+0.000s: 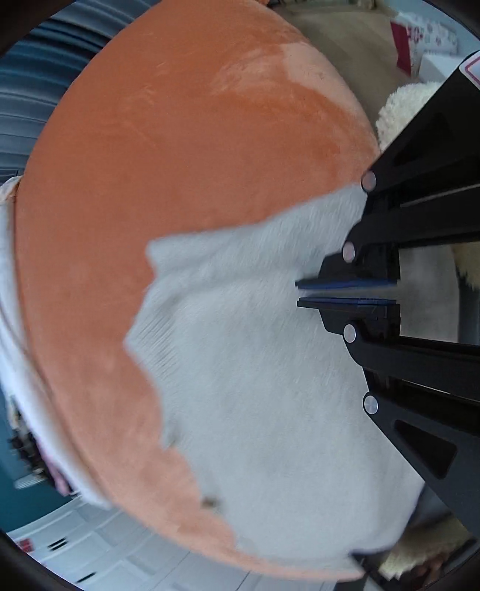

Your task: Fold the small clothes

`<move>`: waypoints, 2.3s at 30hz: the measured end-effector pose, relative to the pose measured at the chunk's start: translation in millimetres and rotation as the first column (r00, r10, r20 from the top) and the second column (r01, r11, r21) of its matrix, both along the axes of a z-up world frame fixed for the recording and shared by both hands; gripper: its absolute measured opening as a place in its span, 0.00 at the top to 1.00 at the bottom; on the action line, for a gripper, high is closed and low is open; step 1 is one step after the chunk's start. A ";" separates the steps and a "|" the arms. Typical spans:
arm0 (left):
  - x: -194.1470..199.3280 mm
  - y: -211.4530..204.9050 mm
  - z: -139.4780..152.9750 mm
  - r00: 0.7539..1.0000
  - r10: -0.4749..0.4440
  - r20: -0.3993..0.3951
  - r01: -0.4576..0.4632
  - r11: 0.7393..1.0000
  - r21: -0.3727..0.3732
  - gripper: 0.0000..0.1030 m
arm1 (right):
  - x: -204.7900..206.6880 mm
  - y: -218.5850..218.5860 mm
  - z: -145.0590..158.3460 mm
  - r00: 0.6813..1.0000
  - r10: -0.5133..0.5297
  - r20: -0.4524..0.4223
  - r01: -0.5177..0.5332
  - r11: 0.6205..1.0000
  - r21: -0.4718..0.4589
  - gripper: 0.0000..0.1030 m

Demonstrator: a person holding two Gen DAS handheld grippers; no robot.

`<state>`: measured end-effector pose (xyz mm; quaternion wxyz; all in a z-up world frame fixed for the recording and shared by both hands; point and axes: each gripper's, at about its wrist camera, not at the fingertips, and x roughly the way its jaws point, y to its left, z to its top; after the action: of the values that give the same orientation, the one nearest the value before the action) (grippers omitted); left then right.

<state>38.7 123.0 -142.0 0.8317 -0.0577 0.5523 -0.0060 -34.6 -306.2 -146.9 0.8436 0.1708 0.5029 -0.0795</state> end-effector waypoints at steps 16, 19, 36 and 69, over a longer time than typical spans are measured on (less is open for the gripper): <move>14.3 5.6 40.7 0.995 0.006 0.099 -0.001 0.998 -0.055 0.68 | 85.4 -38.2 -19.4 0.996 -0.087 0.037 0.085 0.995 0.059 0.40; 48.4 6.7 41.7 0.994 0.031 0.106 -0.022 0.996 -0.084 0.55 | 88.6 -29.2 -29.6 0.999 -0.049 0.012 0.049 0.997 0.058 0.40; 136.6 10.0 -6.2 0.997 0.081 0.012 -0.079 0.992 -0.101 0.97 | 92.0 -65.1 -57.9 0.996 -0.081 -0.046 0.087 0.988 0.127 0.94; -32.9 73.7 0.6 0.964 0.265 -0.033 -0.264 0.923 -0.280 0.40 | 45.9 205.4 -35.5 0.909 0.414 -0.048 -0.404 0.904 0.143 0.71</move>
<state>5.8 196.7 -141.3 0.8095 -0.2494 0.5308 0.0275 11.3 -100.8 -182.4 0.8085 0.1130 0.5638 0.1254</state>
